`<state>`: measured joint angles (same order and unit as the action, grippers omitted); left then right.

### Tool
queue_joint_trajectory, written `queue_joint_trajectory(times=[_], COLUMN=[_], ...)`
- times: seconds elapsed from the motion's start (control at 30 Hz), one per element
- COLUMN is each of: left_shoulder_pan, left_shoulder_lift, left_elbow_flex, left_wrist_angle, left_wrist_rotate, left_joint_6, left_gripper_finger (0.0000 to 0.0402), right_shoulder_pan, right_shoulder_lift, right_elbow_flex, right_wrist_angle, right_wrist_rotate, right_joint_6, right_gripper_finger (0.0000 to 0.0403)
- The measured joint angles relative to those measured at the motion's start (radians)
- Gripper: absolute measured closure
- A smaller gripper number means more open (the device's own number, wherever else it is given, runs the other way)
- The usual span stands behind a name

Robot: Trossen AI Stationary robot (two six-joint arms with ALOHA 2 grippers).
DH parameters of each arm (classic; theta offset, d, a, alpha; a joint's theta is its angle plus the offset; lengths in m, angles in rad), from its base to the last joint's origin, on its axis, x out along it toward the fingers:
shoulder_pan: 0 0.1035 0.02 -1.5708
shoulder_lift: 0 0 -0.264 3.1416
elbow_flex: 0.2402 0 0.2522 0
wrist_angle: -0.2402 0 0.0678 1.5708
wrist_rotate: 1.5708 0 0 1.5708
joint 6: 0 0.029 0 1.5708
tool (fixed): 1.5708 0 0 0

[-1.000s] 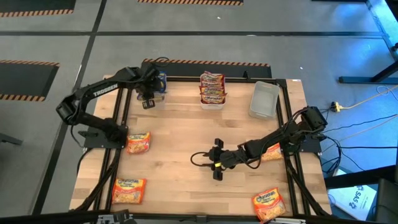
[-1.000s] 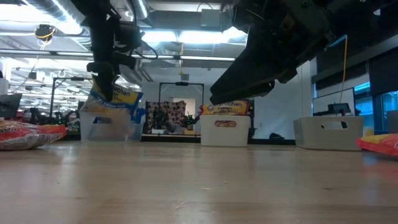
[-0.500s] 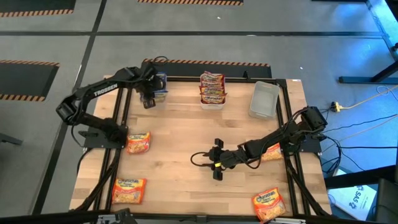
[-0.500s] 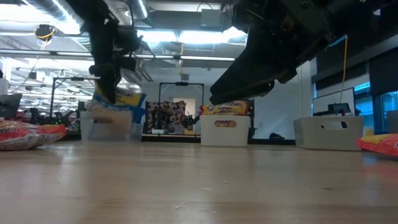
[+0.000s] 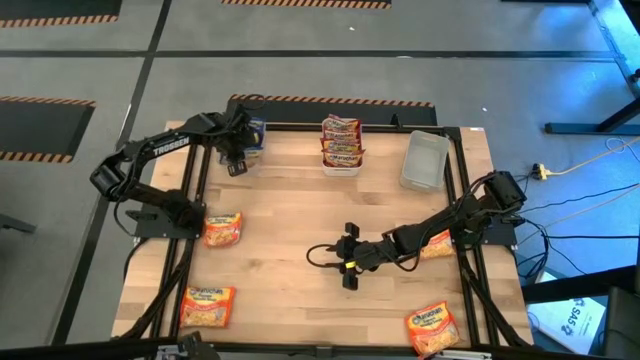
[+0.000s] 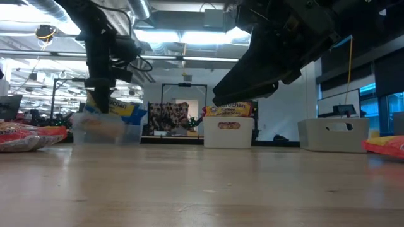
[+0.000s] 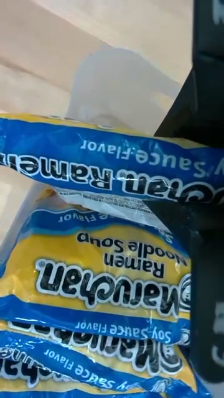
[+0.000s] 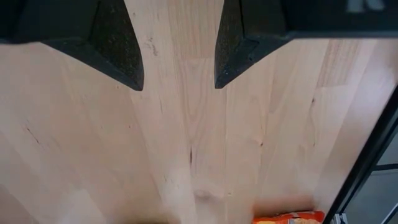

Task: Sort Maruchan noodles
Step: Put the blue noodle pack into the transparent bin, then put the orange noodle pack into the gray bin

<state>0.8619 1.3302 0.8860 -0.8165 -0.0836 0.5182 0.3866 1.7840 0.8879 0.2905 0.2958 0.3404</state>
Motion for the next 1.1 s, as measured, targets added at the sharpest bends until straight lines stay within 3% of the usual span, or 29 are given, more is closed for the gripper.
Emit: queue_joint_trajectory(times=[0.3, 0.47, 0.57, 0.97, 1.1], left_shoulder_pan=[0.0, -0.02, -0.042, -0.104, -0.157], left_shoulder_lift=[0.0, -0.003, -0.026, -0.121, -0.15], left_elbow_flex=[0.0, 0.0, 0.0, 0.12, 0.161], left_wrist_angle=[-0.006, -0.005, -0.013, -0.067, -0.069], left_wrist_rotate=[-0.021, -0.142, -0.151, -0.074, 0.02], left_joint_6=[-0.02, -0.065, -0.066, -0.15, -0.262], left_gripper_finger=[0.0251, 0.0219, 0.0216, 0.0217, 0.0217], right_shoulder_pan=[0.0, 0.0, 0.0, 0.0, 0.0], right_shoulder_lift=[0.0, 0.0, 0.0, 0.0, 0.0], right_elbow_flex=[0.0, 0.0, 0.0, 0.0, 0.0], right_wrist_angle=[0.0, 0.0, 0.0, 0.0, 0.0], right_wrist_rotate=[0.0, 0.0, -0.001, -0.001, -0.001], right_joint_6=[0.004, 0.008, 0.007, 0.008, 0.03], right_gripper_finger=[0.0224, 0.0224, 0.0224, 0.0224, 0.0224])
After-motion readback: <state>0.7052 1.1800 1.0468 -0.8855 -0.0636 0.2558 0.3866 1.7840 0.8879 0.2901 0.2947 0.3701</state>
